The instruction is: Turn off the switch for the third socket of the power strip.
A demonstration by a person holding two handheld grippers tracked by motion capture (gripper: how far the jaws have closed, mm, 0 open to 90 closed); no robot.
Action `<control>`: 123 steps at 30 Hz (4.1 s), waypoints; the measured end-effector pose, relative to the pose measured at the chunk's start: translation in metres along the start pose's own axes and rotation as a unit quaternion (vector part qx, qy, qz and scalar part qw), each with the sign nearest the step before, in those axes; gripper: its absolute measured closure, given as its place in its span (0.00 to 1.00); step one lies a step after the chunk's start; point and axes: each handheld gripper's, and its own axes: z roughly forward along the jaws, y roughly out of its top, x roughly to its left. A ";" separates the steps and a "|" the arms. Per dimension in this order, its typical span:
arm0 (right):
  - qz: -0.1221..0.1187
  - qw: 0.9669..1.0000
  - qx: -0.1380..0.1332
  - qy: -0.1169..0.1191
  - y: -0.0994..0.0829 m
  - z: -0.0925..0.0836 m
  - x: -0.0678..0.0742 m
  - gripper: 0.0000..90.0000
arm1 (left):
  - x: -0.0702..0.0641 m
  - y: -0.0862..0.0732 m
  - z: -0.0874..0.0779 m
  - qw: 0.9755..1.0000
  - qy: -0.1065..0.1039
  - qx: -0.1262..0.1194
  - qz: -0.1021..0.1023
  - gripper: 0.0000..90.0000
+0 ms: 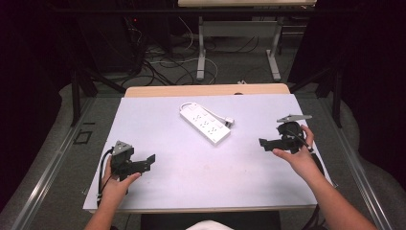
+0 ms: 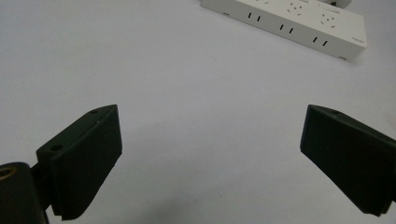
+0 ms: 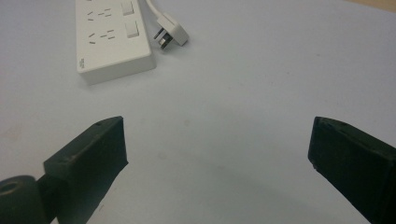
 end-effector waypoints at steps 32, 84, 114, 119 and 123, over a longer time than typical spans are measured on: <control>-0.053 0.998 0.027 0.004 0.049 0.004 0.019 0.07 | 0.000 0.001 -0.001 1.000 0.002 -0.006 -0.001 0.07; -0.071 0.996 0.059 -0.012 0.121 0.031 0.024 0.16 | 0.001 0.001 -0.002 1.000 0.004 -0.012 -0.001 0.08; -0.062 0.995 0.073 -0.005 0.131 0.075 0.032 0.30 | 0.002 0.001 -0.002 1.000 0.003 -0.009 0.000 0.08; -0.059 0.996 0.073 -0.008 0.132 0.083 0.033 0.32 | 0.002 0.001 -0.002 1.000 0.003 -0.009 0.000 0.08; -0.051 0.996 0.076 -0.008 0.132 0.089 0.035 0.35 | 0.002 0.001 -0.001 1.000 0.003 -0.009 -0.001 0.08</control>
